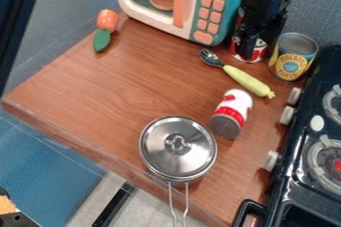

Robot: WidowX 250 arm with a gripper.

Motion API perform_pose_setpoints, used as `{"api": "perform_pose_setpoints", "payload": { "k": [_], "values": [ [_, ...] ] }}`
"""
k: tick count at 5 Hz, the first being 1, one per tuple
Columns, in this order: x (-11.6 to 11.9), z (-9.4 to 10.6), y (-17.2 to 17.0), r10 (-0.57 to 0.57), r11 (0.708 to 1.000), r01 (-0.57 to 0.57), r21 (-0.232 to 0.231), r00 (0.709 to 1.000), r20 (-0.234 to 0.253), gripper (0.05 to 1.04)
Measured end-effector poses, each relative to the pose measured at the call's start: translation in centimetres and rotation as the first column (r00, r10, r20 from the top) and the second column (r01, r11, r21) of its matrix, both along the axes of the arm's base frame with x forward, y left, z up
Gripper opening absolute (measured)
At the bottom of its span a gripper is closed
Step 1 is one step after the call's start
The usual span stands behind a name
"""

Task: Moved the orange thing beside the silver pot

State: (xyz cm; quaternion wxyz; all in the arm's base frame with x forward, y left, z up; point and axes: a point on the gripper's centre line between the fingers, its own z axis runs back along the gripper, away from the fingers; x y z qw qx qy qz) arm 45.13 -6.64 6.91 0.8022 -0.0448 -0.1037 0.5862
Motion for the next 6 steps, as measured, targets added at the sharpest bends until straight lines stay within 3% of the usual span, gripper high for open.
{"api": "perform_pose_setpoints", "payload": {
  "k": [1, 2, 3, 4, 6],
  "values": [
    [-0.4, -1.8, 0.1, 0.000, 1.000, 0.001, 0.012, 0.999, -0.048, 1.001],
    [-0.9, -2.1, 3.0, 0.002, 0.995, 0.008, 0.102, 0.996, -0.091, 1.001],
    [-1.4, -2.0, 6.7, 0.064, 0.995, -0.056, 0.085, 0.993, -0.101, 1.001],
    [-2.1, -0.9, 11.3, 0.153, 0.987, -0.149, 0.055, 0.986, -0.070, 1.001],
    [-3.7, -0.9, 20.2, 0.306, 0.952, -0.305, 0.033, 0.950, -0.055, 1.001]
  ]
}}
